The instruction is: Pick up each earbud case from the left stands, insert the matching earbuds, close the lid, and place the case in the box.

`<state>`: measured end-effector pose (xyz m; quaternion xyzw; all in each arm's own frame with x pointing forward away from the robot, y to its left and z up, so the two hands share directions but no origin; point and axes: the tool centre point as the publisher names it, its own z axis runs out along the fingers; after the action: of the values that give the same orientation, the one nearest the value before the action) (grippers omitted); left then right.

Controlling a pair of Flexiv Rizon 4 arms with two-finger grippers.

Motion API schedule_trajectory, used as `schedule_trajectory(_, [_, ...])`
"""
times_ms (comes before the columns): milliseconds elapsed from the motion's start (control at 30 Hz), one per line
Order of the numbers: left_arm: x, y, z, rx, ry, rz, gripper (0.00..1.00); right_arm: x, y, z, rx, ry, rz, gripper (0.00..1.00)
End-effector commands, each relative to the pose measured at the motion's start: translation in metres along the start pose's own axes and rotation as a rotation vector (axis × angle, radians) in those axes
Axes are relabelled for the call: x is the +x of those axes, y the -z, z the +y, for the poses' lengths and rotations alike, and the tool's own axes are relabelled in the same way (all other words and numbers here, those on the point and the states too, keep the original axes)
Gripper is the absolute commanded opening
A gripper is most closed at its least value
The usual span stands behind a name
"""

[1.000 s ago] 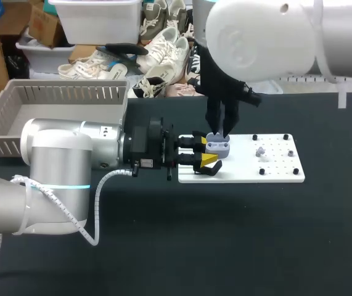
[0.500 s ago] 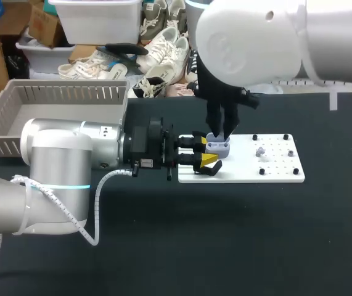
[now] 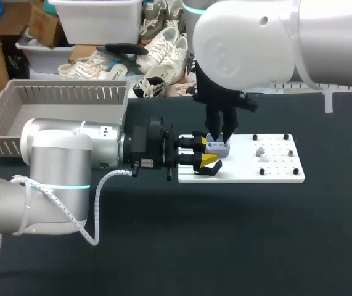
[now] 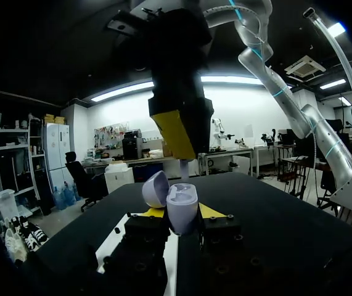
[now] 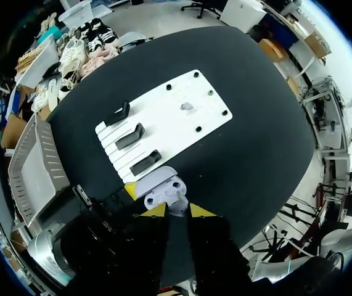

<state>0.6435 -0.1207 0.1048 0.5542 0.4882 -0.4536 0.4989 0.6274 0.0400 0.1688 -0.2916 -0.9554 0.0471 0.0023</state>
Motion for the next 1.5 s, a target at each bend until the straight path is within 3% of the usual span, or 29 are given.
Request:
schedule_trajectory(33, [0.001,0.000,0.000,-0.001,-0.001,-0.002,0.00,-0.001,0.000,0.003,0.011,-0.003,0.001,0.00])
schedule_trajectory(1500, [0.001,0.000,0.000,-0.001,-0.001,-0.002,0.00,-0.004,-0.010,0.003,0.038,0.003,0.005,0.00])
